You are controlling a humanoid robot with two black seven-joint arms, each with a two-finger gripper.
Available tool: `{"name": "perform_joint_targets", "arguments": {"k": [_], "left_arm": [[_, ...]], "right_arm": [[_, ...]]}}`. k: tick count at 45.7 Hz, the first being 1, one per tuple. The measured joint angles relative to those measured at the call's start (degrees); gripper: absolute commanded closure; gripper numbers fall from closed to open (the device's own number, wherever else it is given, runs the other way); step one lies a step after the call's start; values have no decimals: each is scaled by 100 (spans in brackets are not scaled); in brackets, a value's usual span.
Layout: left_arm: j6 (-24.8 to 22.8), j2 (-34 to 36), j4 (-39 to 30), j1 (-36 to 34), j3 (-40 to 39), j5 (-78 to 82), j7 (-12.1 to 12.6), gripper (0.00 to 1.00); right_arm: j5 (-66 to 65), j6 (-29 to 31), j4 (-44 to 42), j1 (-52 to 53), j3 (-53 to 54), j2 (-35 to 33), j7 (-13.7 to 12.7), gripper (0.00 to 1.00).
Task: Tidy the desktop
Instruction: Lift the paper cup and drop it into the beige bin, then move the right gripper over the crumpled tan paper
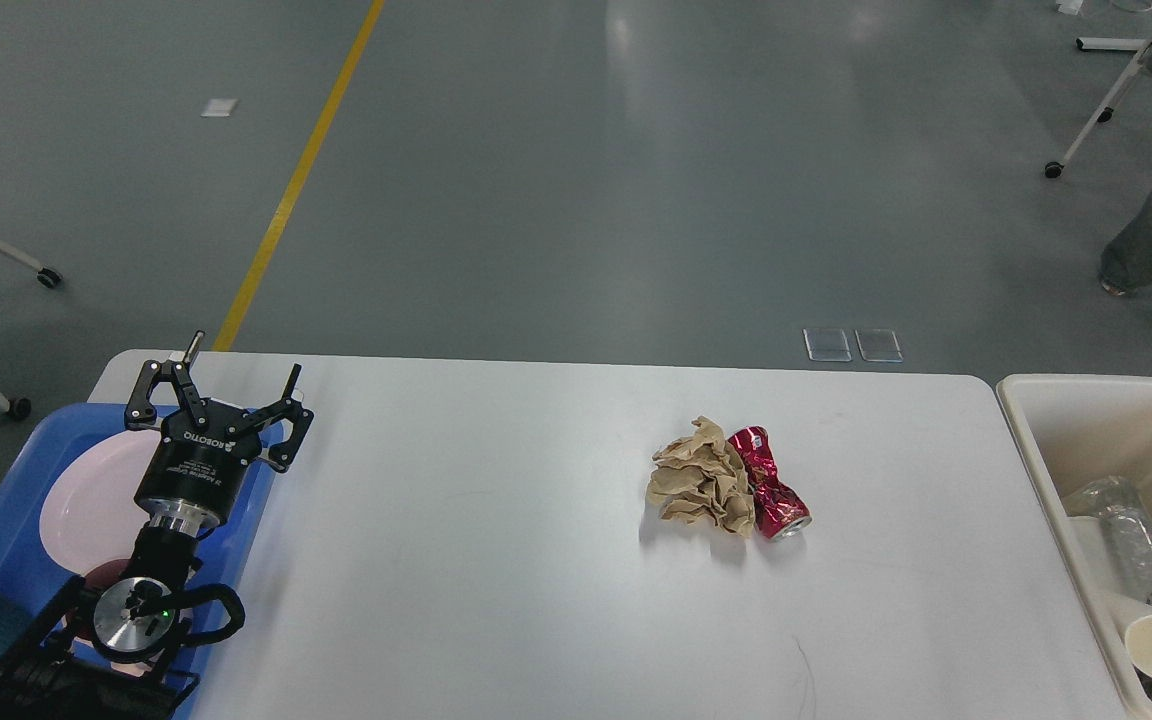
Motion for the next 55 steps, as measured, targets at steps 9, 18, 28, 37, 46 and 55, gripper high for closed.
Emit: {"name": "perform_joint_targets", "arguments": {"k": [9, 18, 28, 37, 46, 55], "left_arm": [[0, 0, 0, -1, 0, 0, 0, 3], [0, 0, 0, -3, 0, 0, 0, 3], [0, 0, 0, -5, 0, 3, 0, 4], [-5, 0, 0, -4, 0, 3, 0, 3], [-4, -1, 0, -3, 0, 1, 0, 3], [-2, -1, 0, -2, 0, -1, 0, 3]], "right_arm": [[-1242, 875, 1575, 2189, -485, -159, -135, 0], [-1397, 2282, 3060, 4220, -1533, 495, -188, 0], [-1345, 4061, 4345, 6069, -1803, 1650, -191, 0], [-915, 4550, 5966, 7830, -1844, 1601, -194, 0], [-735, 4642, 7008, 8850, -2005, 1255, -181, 0], [-313, 4480, 7338, 9333, -2521, 1376, -72, 5]]}}
